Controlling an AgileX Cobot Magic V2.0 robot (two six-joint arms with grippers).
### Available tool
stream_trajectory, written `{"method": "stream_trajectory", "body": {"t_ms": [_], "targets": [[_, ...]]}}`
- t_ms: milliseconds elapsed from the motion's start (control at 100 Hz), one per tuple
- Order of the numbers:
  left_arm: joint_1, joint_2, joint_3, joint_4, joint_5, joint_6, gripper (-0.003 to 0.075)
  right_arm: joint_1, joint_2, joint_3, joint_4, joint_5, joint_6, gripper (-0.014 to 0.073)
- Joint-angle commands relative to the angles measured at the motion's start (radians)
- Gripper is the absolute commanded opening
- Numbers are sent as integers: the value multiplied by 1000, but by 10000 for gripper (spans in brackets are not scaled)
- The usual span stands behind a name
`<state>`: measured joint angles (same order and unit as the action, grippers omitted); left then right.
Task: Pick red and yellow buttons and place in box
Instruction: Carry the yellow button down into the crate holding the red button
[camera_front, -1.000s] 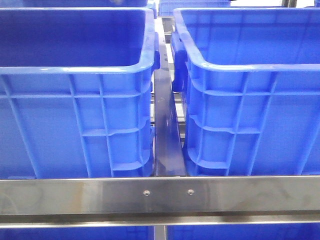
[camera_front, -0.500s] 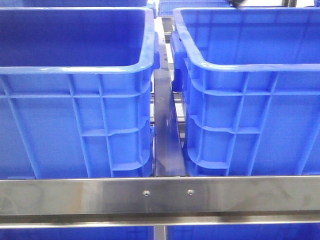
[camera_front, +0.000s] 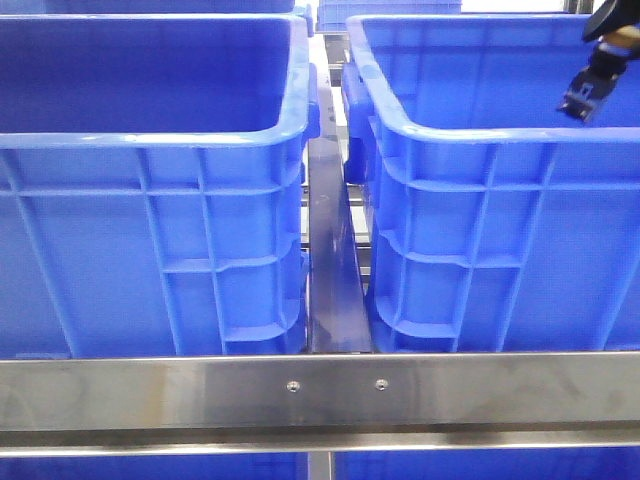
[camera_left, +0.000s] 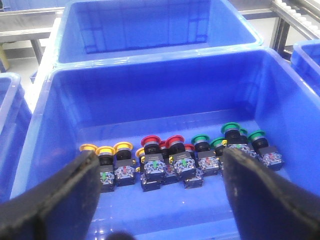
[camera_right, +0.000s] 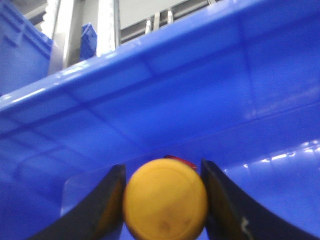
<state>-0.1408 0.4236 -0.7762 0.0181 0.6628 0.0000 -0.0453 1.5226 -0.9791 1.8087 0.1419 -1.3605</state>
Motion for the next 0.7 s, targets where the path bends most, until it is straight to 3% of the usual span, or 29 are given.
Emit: {"method": "stream_trajectory", "body": {"t_ms": [0,240,460,690], "targets": [[4,10,-24,2,-87,-10,493,-18,-14,-53,37,29,34,89],[4,10,-24,2,-87,-10,493,-85,45,-64,37,110,93,89],[4,10,-24,2,-87,-10,493,-126,130,-64,37,234,247,89],[4,10,-24,2,-87,-10,493,-136,189,-64,37,267,258,89]]}}
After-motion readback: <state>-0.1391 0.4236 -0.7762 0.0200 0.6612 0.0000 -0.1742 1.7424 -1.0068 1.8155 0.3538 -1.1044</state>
